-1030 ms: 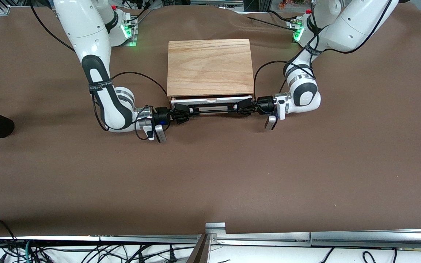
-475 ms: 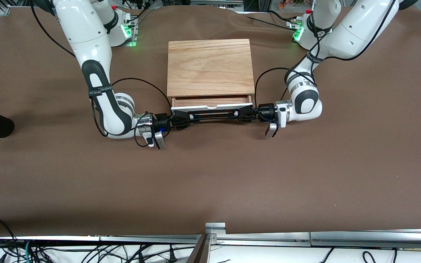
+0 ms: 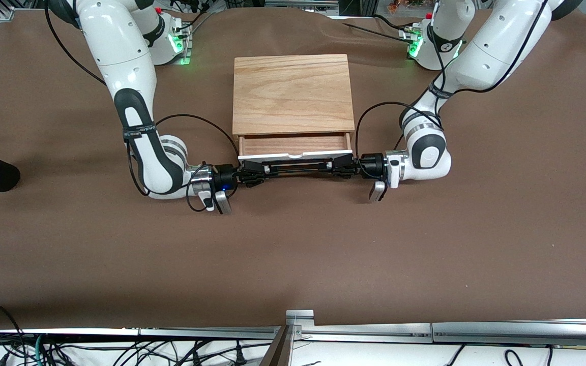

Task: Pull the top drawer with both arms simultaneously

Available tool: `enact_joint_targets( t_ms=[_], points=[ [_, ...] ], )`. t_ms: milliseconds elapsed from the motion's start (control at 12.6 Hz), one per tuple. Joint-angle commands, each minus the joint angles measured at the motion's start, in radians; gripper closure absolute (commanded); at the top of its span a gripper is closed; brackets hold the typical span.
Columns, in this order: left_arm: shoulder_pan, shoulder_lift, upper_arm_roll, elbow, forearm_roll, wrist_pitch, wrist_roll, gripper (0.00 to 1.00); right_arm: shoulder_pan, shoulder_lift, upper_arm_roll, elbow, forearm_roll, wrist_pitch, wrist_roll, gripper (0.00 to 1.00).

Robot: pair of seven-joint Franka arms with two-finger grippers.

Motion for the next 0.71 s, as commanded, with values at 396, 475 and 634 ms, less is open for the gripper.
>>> enact_joint_targets(
  t_ms=[396,475,634],
  points=[
    [-0.001,0.181,0.154,0.214,0.105,0.074,-0.102,1.0,-0.076,0.063,-0.05,0.145,0.022,0.008,0.088,0.94],
    [-0.001,0.189,0.16,0.23,0.122,0.074,-0.129,1.0,-0.076,0.072,-0.05,0.162,0.023,0.008,0.093,0.94],
    [-0.007,0.193,0.169,0.249,0.124,0.074,-0.16,1.0,-0.082,0.083,-0.05,0.182,0.023,0.008,0.108,0.94]
  ],
)
